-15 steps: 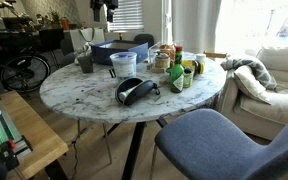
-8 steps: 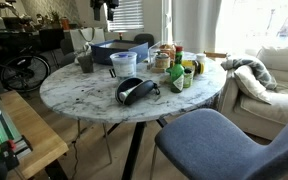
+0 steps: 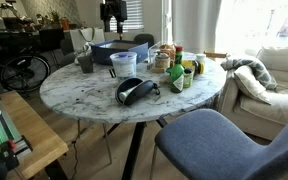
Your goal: Move the bottle from the cup to the table
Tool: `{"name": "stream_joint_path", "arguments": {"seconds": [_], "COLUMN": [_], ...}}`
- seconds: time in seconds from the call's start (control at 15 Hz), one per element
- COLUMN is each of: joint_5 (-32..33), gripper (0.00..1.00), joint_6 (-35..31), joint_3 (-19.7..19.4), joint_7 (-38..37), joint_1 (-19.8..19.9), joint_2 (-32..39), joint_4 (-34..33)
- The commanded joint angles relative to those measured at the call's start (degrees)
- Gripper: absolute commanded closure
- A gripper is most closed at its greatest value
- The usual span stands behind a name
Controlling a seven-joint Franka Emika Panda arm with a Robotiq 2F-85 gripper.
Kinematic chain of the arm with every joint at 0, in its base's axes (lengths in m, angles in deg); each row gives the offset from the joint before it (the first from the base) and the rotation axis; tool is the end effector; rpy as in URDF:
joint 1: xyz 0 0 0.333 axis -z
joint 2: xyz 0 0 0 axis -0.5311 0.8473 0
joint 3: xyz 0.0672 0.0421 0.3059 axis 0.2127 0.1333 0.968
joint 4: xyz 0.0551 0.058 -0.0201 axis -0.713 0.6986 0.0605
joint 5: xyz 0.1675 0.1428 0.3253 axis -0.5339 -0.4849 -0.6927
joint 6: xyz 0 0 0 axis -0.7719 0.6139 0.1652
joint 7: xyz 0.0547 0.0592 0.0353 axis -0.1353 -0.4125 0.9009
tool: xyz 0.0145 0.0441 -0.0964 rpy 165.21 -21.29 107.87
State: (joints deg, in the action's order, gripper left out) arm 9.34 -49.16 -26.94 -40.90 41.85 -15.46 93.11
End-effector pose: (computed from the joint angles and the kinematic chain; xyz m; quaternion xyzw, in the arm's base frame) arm 0.4779 -0.2018 0.3880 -0.9966 0.0661 0.0477 0.0109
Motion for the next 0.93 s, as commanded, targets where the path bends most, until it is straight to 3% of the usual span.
{"name": "stream_joint_path", "arguments": {"seconds": [0.0, 0.4, 0.73, 0.87], "joint_5": [-1.30, -2.37, -1.07, -1.09], "gripper": [0.00, 0.00, 0.00, 0.10], "joint_6": [-4.82, -12.79, -14.14, -14.12], "joint_3": [0.27, 0.47, 0.40, 0.44], "joint_7": [-0.98, -1.72, -4.26, -4.92], "joint_1": [1.01, 1.51, 1.78, 1.87], "joint_2": [1.93, 5.08, 7.84, 8.48], "joint_4": [1.01, 1.76, 1.46, 1.51]}}
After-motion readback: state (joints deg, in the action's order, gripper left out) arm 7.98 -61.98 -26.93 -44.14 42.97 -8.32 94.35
